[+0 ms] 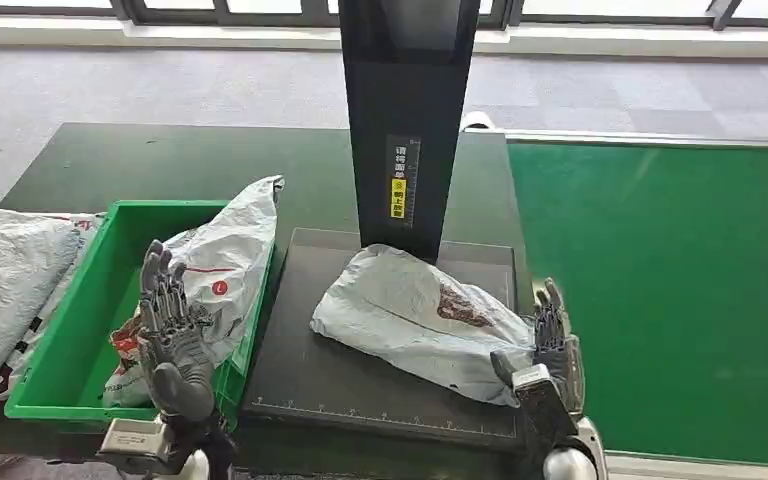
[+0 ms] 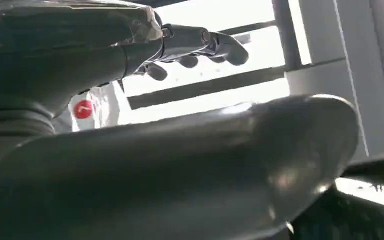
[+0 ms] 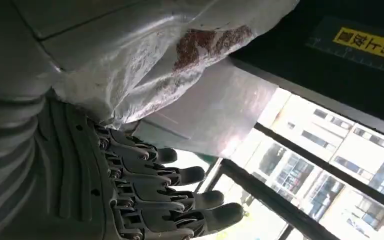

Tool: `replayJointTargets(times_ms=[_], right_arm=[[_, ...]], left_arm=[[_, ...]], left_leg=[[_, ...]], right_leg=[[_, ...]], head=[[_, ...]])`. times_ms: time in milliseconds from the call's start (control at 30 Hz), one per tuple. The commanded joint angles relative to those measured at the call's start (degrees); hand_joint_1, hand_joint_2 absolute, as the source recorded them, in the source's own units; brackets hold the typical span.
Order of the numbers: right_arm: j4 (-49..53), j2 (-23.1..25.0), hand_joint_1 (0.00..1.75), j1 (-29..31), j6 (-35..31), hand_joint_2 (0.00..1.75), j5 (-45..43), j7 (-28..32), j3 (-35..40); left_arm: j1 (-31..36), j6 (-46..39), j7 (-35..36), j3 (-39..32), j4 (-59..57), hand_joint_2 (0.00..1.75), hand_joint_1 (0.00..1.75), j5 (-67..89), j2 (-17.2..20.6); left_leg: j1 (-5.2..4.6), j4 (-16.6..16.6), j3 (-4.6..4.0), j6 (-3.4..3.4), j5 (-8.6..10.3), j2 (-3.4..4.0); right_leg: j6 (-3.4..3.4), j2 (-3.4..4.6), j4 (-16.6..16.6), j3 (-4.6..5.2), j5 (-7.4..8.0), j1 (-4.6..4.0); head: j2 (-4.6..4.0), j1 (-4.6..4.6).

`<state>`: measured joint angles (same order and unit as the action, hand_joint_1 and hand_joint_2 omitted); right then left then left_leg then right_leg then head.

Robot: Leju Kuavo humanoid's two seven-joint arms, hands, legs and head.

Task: Moved the parcel from conveyor to table for the left to box.

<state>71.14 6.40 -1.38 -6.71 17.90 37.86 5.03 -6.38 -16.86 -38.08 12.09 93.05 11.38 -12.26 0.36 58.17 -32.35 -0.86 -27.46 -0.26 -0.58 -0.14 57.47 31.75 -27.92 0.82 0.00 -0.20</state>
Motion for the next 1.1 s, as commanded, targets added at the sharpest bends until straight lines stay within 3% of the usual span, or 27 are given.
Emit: replayJointTargets(times_ms=[33, 167, 200, 333, 400, 467, 733, 867, 900, 1100], right_arm=[[-2.3, -1.8, 0.0, 2.16, 1.37, 1.75, -0.76, 2.14, 5.5], [15.39, -4.5, 0.0, -1.16, -6.79, 1.75, -3.51, 2.14, 9.56], [19.47, -5.57, 0.0, -1.66, -8.97, 1.75, -3.67, 2.14, 11.83], [28.96, -9.84, 0.0, -1.13, -15.79, 1.75, -4.98, 2.14, 22.2], [30.24, -12.79, 0.0, 1.25, -14.1, 1.75, -8.44, 2.14, 28.3], [27.11, -13.14, 0.0, 2.61, -12.85, 1.75, -10.07, 2.14, 29.37], [24.82, -14.15, 0.0, 5.24, -12.53, 1.75, -11.89, 2.14, 30.77], [26.26, -15.75, 0.0, 5.51, -14.84, 1.75, -12.99, 2.14, 35.27], [26.89, -16.57, 0.0, 6.0, -15.07, 1.75, -13.28, 2.14, 37.33], [27.95, -18.63, 0.0, 7.42, -23.35, 1.75, -10.39, 2.14, 45.65]], left_arm=[[5.7, 4.57, -1.67, 2.02, -9.39, 0.0, 0.0, 1.48, 1.59], [7.62, 9.67, -1.92, 3.84, -10.69, 0.0, 0.0, 3.25, 1.78], [8.9, 10.61, -1.72, 5.08, -12.72, 1.75, 0.0, 5.05, 1.93], [14.69, 11.46, -1.8, 9.38, -24.47, 1.75, 0.0, 10.43, 1.24], [17.7, 10.45, -1.92, 10.62, -32.3, 1.75, 0.0, 10.94, 0.19], [19.19, 6.61, -1.92, 12.15, -36.0, 1.75, 0.0, 11.41, -0.07], [20.06, 5.86, -1.62, 12.67, -38.22, 1.75, 0.0, 12.98, -0.81], [22.68, 3.64, 0.24, 13.2, -44.35, 1.75, 0.0, 16.65, -2.27], [24.12, 0.15, 5.47, 14.36, -48.05, 1.75, 0.0, 21.45, -2.14], [29.97, -3.43, 6.97, 15.38, -62.08, 1.75, 0.0, 25.53, -4.95]], left_leg=[[0.02, -0.2, 0.09, 0.01, 0.16, 0.02], [-0.05, 0.01, -0.09, 0.01, 0.07, -0.06], [-0.04, 0.0, -0.11, 0.01, 0.1, -0.07], [-0.08, 0.0, -0.1, 0.03, 0.11, -0.13], [-0.1, -0.03, -0.03, 0.02, 0.12, -0.15], [-0.07, -0.06, 0.0, 0.02, 0.14, -0.08], [-0.02, -0.09, 0.08, 0.02, 0.13, 0.05], [-0.02, -0.01, 0.04, 0.01, 0.09, -0.02], [-0.04, -0.1, 0.07, 0.02, 0.14, -0.01], [-0.02, -0.14, 0.08, 0.01, 0.19, -0.03]], right_leg=[[0.06, 0.01, -0.21, -0.09, 0.16, -0.03], [0.03, -0.06, 0.05, 0.11, 0.03, 0.04], [0.04, -0.08, 0.03, 0.12, 0.05, 0.03], [0.01, -0.13, 0.03, 0.09, 0.05, 0.07], [0.01, -0.14, 0.0, 0.03, 0.05, 0.09], [0.01, -0.07, -0.07, 0.0, 0.11, 0.06], [0.01, 0.08, -0.13, -0.05, 0.19, 0.01], [0.01, 0.01, -0.05, -0.04, 0.12, 0.01], [0.03, 0.01, -0.13, -0.06, 0.17, 0.02], [0.04, -0.02, -0.19, -0.1, 0.22, 0.0]], head=[[0.0, 0.0], [0.0, 0.0], [0.0, 0.0], [0.0, 0.0], [0.0, 0.0], [0.0, 0.0], [0.0, 0.0], [0.0, 0.0], [0.0, 0.0], [0.0, 0.0]])
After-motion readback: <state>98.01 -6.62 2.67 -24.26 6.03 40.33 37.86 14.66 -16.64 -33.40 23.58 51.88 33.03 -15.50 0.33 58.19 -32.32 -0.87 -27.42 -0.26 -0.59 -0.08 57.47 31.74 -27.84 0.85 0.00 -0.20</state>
